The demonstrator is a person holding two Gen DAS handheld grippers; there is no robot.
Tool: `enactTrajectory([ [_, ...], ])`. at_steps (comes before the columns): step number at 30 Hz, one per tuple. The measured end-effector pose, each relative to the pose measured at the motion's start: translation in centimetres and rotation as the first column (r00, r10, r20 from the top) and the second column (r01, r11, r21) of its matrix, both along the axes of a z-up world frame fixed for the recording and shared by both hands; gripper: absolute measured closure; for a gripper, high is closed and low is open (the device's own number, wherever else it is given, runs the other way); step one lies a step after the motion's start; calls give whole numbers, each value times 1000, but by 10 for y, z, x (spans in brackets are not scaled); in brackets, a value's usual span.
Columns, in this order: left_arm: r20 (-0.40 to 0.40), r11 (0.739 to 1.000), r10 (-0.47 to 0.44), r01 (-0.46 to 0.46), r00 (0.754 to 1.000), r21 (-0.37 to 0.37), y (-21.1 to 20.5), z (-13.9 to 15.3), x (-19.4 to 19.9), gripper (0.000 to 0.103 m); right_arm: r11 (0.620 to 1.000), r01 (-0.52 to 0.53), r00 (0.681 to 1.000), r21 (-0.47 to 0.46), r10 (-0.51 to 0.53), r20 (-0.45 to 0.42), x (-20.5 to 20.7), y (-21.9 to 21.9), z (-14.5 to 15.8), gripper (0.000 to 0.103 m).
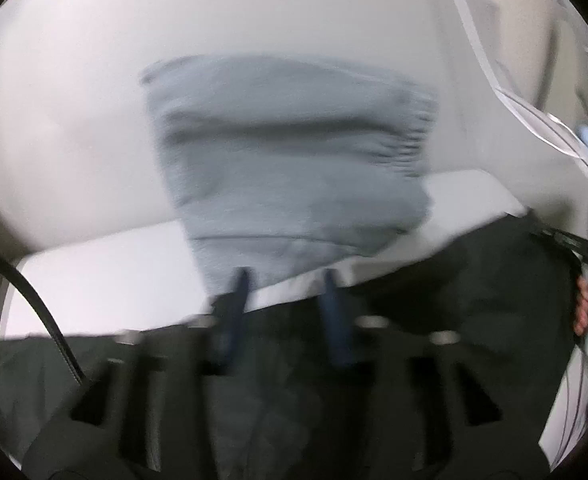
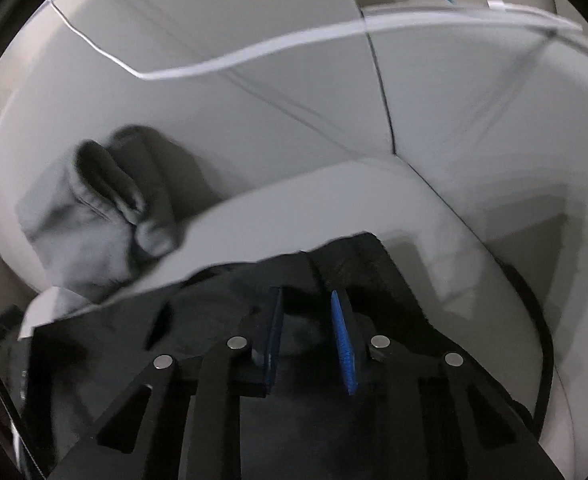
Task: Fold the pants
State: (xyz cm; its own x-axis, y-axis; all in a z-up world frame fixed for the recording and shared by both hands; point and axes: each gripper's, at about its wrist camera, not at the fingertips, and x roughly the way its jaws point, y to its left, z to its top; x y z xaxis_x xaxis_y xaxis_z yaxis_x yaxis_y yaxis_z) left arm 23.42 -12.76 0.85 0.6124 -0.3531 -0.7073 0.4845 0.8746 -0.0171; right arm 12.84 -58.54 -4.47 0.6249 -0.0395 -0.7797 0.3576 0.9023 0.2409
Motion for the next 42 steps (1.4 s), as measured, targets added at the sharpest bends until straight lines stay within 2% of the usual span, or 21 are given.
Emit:
enactTrajectory([
  [4,-16,989,-129,130,991,63,-26,-20,-25,98,999,-27,1000,-41,26,-13,-1,-2,-8,84],
  [6,-53,982,-121,128,991,142,-37,-37,-26,99,998,-31,999,-56,32,11,-7,-2,0,87],
  [9,-116,977,-71,92,991,191,-40,-58,-25,99,995,-47,993,-87,56,105,-36,3,24,87],
  [10,-113,977,-72,93,991,192,-40,-60,-27,99,994,-57,991,-88,67,114,-47,4,28,87],
  [13,-40,972,-97,104,994,213,-38,-56,-44,99,995,-70,992,-77,78,104,-83,1,30,87],
  [16,-74,967,-68,84,995,239,-35,-73,-37,99,997,-32,997,-73,37,62,-113,-8,18,88],
  [18,-71,973,-53,68,996,221,-32,-77,-37,99,998,-20,999,-66,22,30,-119,-13,4,90],
  [20,-61,972,-49,62,997,225,-35,-83,-35,99,999,-17,999,-48,19,33,-120,-18,-5,90],
  [23,-57,970,-48,60,997,236,-37,-85,-31,99,999,-10,1000,-47,11,22,-124,-24,-2,91],
  [26,-36,973,-63,70,997,221,-34,-81,-35,99,997,2,1000,-83,-1,14,-137,-18,10,91],
  [27,-42,967,-65,73,997,244,-34,-86,-36,99,995,-12,1000,-97,13,12,-141,-14,12,91],
  [31,-43,965,-63,72,997,252,-34,-89,-33,99,996,-1,1000,-89,1,4,-144,-13,-2,91],
  [34,-80,985,-42,55,996,166,-20,-74,-34,99,998,23,1000,-56,-23,13,-145,-20,-5,92],
  [38,-14,999,-26,26,1000,-26,26,-27,-63,99,999,27,999,-34,-26,45,-155,-19,7,92],
  [40,44,989,6,0,999,-145,66,6,-90,99,1000,11,995,-19,-9,95,-160,-11,21,92],
  [42,97,965,44,-17,994,-263,107,37,-120,99,999,-22,987,-41,28,160,-169,1,41,92],
])
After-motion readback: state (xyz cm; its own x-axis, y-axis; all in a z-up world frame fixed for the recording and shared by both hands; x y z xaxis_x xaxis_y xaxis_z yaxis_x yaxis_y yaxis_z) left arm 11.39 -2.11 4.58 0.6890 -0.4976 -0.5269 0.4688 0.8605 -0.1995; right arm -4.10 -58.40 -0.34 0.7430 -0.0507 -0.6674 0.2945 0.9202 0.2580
